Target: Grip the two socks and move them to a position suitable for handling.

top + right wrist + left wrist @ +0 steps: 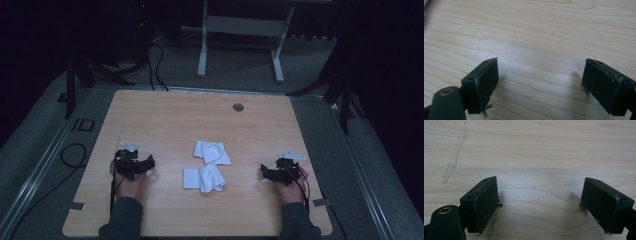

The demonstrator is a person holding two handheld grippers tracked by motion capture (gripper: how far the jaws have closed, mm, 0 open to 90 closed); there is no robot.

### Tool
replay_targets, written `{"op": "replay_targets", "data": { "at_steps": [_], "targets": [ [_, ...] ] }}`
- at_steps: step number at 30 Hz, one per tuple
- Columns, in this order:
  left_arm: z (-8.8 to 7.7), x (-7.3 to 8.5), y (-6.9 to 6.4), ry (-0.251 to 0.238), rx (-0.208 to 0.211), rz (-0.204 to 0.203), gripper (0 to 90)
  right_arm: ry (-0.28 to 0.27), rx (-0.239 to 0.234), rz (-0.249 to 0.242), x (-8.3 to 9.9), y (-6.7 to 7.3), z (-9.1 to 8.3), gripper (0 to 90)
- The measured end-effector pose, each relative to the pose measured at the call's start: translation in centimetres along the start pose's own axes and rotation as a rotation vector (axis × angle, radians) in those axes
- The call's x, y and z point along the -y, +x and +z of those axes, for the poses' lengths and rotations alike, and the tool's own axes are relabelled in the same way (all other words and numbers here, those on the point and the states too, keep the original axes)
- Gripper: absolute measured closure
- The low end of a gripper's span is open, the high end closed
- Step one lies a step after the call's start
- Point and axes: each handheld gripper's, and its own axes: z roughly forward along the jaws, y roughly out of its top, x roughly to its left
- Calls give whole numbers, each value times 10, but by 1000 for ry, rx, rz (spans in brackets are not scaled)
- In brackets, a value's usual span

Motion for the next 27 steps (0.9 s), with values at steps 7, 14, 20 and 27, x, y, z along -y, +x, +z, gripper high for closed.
{"op": "replay_targets", "data": {
  "at_steps": [7, 14, 20, 27],
  "targets": [
    [0, 0, 0, -1, 1, 2, 145, -1, 1, 1, 0, 0, 0, 138],
    [-2, 2, 0, -9, 17, 17, 182, -5, 10, 11, 0, 0, -2, 214],
    [-7, 3, 2, -8, 31, 28, 317, 7, 18, 13, -1, 0, -7, 413],
    [-10, 3, 5, -10, 35, 30, 485, -21, -66, 26, -8, 6, -24, 666]
  ]
}}
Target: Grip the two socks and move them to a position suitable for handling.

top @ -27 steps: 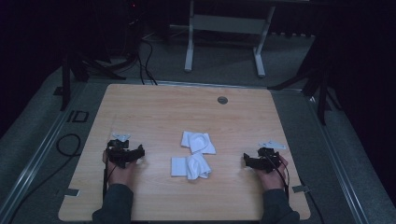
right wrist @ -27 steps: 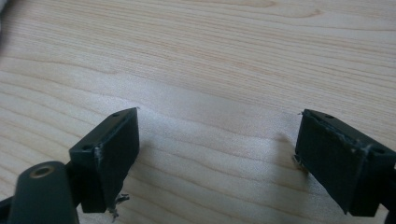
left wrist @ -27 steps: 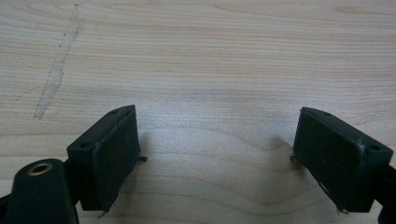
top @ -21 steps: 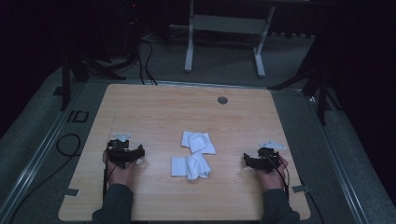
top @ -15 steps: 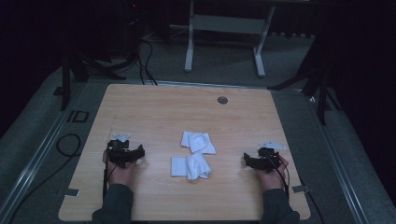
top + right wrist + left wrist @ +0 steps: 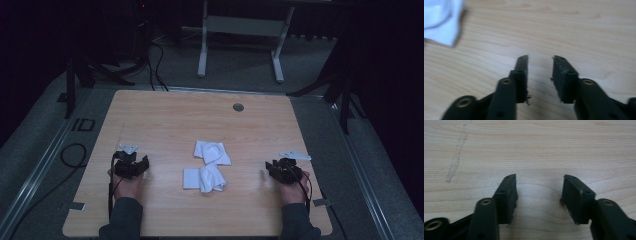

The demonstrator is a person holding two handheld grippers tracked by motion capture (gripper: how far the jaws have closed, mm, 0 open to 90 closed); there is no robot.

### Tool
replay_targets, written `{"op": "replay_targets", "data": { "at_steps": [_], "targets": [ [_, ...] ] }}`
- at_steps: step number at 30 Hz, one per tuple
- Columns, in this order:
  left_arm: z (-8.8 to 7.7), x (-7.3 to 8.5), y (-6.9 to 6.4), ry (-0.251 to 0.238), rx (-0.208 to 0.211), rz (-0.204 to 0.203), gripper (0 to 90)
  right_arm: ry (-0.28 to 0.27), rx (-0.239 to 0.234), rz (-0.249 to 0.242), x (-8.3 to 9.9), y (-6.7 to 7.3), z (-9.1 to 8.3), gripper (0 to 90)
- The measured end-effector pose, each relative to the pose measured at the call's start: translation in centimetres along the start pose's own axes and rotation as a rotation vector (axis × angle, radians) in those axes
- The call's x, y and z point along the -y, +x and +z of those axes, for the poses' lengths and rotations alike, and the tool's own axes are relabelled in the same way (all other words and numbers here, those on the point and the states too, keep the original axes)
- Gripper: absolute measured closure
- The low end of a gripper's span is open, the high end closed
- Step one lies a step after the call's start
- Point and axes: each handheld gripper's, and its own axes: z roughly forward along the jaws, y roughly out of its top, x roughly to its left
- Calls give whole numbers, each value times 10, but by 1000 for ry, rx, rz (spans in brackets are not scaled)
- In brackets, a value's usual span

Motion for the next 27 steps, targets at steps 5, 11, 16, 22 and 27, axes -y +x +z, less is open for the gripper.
{"op": "replay_targets", "data": {
  "at_steps": [5, 11, 16, 22, 27],
  "targets": [
    [-3, 0, 2, 15, 3, -1, 611, -14, -20, -52, -4, 9, -10, 788],
    [-7, 0, 2, 21, 33, -9, 714, -17, -56, -135, -7, 25, -20, 891],
    [-12, -1, -2, 0, 60, 0, 716, -13, -87, -183, -10, 40, -22, 891],
    [-20, -1, -10, -12, 101, 15, 700, 16, -168, -259, -11, 70, -22, 890],
    [-25, -1, -15, -25, 119, 36, 699, 35, -200, -318, -11, 90, -15, 889]
  ]
}}
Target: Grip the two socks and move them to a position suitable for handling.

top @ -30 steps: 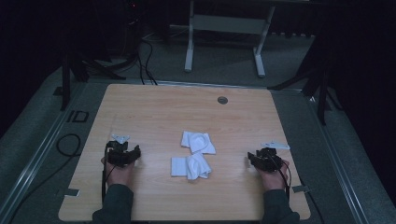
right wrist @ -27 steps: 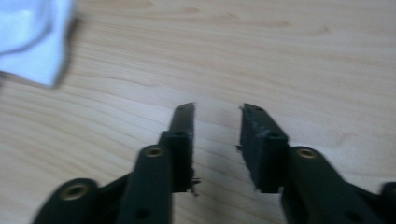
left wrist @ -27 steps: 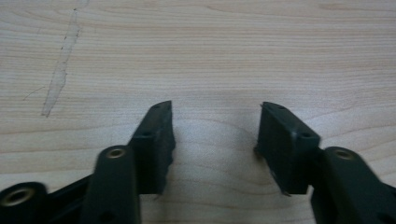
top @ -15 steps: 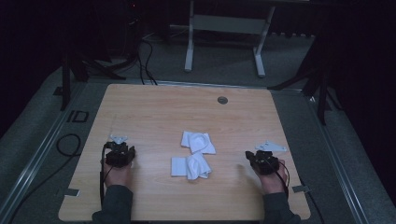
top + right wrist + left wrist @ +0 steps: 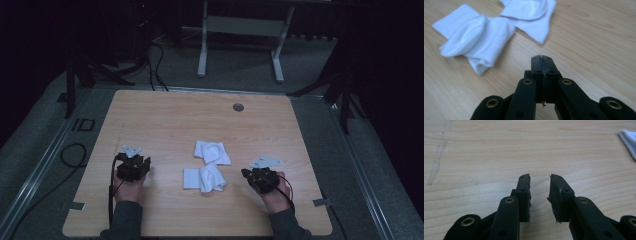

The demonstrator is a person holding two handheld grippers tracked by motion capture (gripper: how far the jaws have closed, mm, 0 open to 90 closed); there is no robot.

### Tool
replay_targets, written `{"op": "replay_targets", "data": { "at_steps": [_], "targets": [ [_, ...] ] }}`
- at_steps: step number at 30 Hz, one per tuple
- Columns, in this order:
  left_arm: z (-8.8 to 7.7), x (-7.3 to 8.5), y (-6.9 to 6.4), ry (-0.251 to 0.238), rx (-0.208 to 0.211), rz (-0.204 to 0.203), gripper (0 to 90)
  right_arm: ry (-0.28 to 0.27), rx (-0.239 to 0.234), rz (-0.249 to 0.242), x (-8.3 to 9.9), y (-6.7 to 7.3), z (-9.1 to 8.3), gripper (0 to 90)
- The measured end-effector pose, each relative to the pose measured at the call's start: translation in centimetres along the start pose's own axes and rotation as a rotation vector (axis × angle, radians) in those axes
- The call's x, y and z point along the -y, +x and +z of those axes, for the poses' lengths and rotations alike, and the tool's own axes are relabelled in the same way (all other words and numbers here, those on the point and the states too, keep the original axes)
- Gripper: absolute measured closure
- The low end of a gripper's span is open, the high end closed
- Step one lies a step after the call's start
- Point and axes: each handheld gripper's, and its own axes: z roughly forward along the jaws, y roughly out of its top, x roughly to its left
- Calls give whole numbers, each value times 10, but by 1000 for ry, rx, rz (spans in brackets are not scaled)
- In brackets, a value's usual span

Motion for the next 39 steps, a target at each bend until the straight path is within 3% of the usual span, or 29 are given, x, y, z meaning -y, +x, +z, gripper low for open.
{"op": "replay_targets", "data": {
  "at_steps": [9, 15, 16, 17, 22, 34, 39],
  "targets": [
    [1, -1, -2, 8, -6, 26, 693, 35, -53, -67, -8, 26, 20, 886],
    [2, -1, 0, 6, -11, 21, 692, 56, -57, -99, -20, 38, 35, 882],
    [2, -1, 0, 6, -11, 21, 693, 56, -57, -99, -20, 38, 35, 882],
    [2, -1, 1, 4, -16, 23, 693, 90, -62, -121, -20, 43, 41, 871],
    [3, -1, 1, 7, -18, 22, 694, 118, -84, -133, -14, 54, 44, 859],
    [4, -1, -1, 10, -16, 35, 694, 115, -143, -169, -18, 77, 49, 819],
    [3, -1, -2, 7, -17, 39, 694, 97, -113, -146, -30, 75, 52, 763]
  ]
}}
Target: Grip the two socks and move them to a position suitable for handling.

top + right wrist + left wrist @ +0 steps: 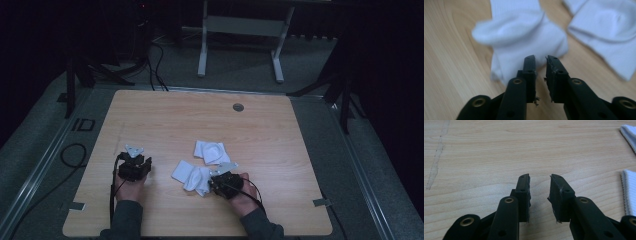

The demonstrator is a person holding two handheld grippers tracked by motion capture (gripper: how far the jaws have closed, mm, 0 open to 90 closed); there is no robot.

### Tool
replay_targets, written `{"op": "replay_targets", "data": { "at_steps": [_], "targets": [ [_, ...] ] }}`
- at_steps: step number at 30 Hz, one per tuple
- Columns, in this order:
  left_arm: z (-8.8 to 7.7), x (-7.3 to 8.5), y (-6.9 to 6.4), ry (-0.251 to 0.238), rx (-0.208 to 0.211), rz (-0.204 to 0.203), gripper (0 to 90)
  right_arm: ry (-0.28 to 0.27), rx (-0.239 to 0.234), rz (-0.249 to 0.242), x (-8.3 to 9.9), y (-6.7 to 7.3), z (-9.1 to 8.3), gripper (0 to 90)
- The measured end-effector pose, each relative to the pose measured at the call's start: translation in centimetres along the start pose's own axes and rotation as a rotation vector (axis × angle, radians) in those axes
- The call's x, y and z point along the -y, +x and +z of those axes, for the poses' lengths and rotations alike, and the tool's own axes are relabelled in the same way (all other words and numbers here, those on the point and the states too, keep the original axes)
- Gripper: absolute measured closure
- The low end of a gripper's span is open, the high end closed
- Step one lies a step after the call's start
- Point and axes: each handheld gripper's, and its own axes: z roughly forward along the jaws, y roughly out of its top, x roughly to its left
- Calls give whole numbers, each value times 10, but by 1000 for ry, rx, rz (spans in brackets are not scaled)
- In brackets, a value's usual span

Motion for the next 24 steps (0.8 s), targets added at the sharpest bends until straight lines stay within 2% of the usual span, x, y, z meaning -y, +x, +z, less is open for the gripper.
{"op": "replay_targets", "data": {
  "at_steps": [2, 6, 10, 13, 15, 16, 17, 22, 24],
  "targets": [
    [0, 0, 0, 1, 0, -3, 693, -24, -3, 5, -7, -1, -5, 710],
    [0, 0, 0, -1, 0, 2, 693, -51, -53, 8, -19, 2, -7, 619],
    [0, 0, 0, 2, -2, 2, 689, -49, -94, 30, -28, 3, 1, 532],
    [0, 0, 0, 1, -2, 3, 689, -41, -116, 75, -31, 1, 10, 491],
    [0, 0, 0, 1, -2, 3, 689, -37, -121, 85, -32, 1, 11, 491],
    [0, 0, 0, 1, -3, 5, 687, -26, -146, 112, -33, -1, 17, 481],
    [1, 0, 0, 1, -4, 5, 686, -20, -151, 122, -34, -1, 19, 479],
    [1, 0, -1, 2, -3, 7, 684, 25, -162, 137, -35, 0, 29, 495],
    [1, 0, -2, 4, -2, 9, 683, 36, -161, 135, -35, -1, 32, 539]
  ]
}}
